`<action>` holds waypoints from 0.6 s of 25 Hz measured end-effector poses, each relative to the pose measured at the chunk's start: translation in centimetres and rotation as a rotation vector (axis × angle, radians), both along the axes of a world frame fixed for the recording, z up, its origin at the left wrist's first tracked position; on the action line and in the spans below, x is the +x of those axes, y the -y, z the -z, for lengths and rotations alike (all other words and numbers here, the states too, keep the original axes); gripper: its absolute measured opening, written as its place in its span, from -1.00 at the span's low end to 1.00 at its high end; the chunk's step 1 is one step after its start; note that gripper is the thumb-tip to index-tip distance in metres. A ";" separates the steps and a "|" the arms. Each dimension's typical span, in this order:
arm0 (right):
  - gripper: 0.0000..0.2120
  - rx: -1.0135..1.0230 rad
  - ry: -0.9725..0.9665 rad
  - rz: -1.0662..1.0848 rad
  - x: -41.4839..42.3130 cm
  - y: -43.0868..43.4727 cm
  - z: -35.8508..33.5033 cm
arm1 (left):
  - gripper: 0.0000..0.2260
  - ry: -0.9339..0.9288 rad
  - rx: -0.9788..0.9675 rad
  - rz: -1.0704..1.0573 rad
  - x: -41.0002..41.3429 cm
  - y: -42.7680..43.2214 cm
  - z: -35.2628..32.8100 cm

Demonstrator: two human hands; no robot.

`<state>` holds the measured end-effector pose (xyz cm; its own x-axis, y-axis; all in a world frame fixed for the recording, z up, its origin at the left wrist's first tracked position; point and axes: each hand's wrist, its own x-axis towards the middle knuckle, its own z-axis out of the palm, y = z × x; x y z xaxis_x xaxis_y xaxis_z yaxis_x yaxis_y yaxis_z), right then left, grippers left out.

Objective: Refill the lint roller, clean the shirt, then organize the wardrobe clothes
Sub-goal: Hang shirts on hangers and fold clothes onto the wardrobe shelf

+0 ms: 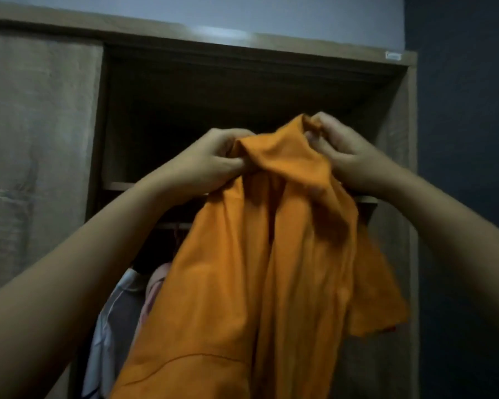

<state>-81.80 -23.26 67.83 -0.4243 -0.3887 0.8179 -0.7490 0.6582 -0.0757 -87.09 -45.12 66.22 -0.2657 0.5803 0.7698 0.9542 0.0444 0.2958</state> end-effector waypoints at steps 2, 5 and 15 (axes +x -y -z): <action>-0.82 0.085 0.172 0.090 0.3 -1.6 1.6 | -0.85 0.049 -0.152 -0.019 -1.1 -1.0 2.0; -0.86 0.208 0.408 0.203 0.7 -3.5 4.9 | -0.76 0.126 -0.335 -0.051 -2.6 -3.3 6.1; -0.84 0.702 0.190 0.619 1.0 -6.4 11.4 | -0.81 0.314 -0.300 -0.001 -3.1 -7.3 15.1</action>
